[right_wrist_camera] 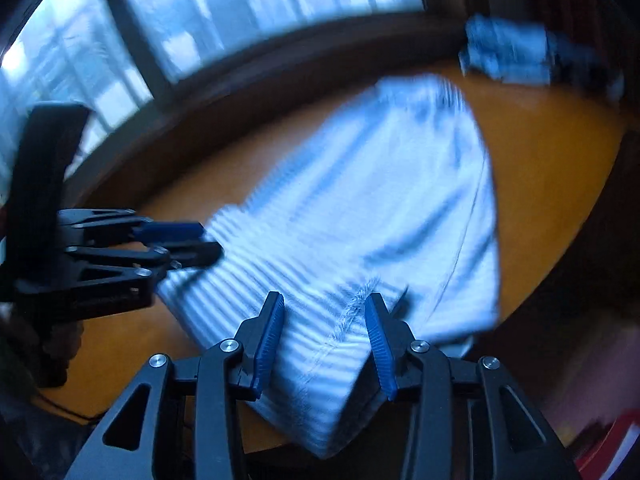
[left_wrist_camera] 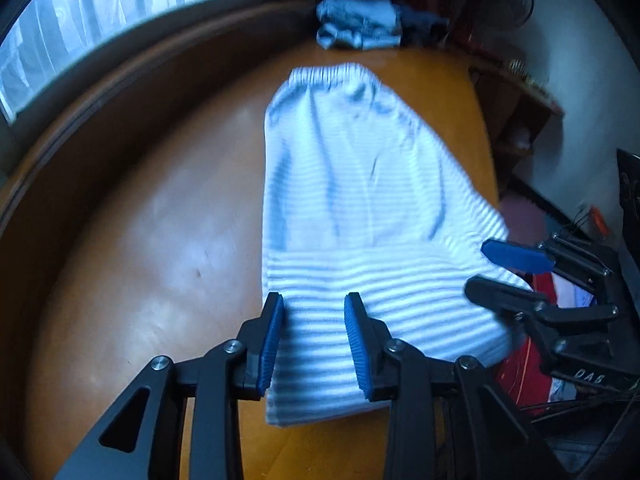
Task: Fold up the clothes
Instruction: 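Fold the held edge over toward the waistband and open the right gripper, then grasp the folded end again with the right gripper, then fold the held end over toward the waistband and open the right gripper, then grasp the folded end again with the right gripper, then roll the held end over toward the waistband and open the right gripper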
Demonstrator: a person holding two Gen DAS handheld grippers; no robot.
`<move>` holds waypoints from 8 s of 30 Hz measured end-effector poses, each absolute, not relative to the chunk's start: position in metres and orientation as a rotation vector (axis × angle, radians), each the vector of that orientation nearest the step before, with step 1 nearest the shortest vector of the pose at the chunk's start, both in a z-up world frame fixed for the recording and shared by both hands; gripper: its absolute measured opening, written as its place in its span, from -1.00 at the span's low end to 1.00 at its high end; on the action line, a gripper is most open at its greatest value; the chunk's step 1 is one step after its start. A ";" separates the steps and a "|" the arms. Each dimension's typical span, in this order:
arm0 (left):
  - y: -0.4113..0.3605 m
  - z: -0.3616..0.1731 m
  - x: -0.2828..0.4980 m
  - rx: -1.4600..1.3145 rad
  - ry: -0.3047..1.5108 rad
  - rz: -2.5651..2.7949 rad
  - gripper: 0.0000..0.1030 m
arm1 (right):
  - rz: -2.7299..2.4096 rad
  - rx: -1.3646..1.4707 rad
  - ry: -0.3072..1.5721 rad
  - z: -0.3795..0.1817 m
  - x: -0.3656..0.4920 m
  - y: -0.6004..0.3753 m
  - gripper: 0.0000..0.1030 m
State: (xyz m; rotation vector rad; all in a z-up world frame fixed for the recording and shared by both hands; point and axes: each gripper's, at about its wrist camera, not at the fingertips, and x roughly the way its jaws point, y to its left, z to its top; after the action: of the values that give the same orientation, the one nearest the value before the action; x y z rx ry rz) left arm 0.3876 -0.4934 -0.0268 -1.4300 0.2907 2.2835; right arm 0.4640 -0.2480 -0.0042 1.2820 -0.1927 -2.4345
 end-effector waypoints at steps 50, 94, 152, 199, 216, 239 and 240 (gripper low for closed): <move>-0.531 -0.050 0.438 -1.221 0.328 2.205 0.27 | -2.663 1.326 0.118 -0.030 0.536 -0.296 0.11; -0.481 0.023 0.424 -1.073 0.287 2.271 0.03 | -2.602 1.037 -0.036 0.040 0.518 -0.257 -0.53; -0.440 -0.025 0.325 -1.190 0.275 2.290 0.22 | -2.534 1.214 -0.131 -0.005 0.417 -0.246 -0.33; -0.480 -0.040 0.352 -1.124 0.428 2.248 0.49 | -2.624 1.376 0.001 -0.031 0.492 -0.248 -0.02; -0.468 -0.062 0.356 -1.130 0.439 2.185 0.50 | -2.646 1.296 0.195 -0.043 0.479 -0.271 -0.02; -0.487 0.022 0.395 -1.008 0.272 2.222 -0.13 | -2.496 1.109 -0.060 0.042 0.486 -0.250 -0.61; -0.487 0.023 0.392 -1.017 0.260 2.229 -0.13 | -2.483 1.120 -0.078 0.041 0.479 -0.249 -0.61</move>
State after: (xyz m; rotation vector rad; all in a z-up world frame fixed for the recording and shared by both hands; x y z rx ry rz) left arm 0.3917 -0.4871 0.0226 -1.0174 0.2603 2.2290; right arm 0.4791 -0.2491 0.0411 1.1200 -0.0785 -2.4831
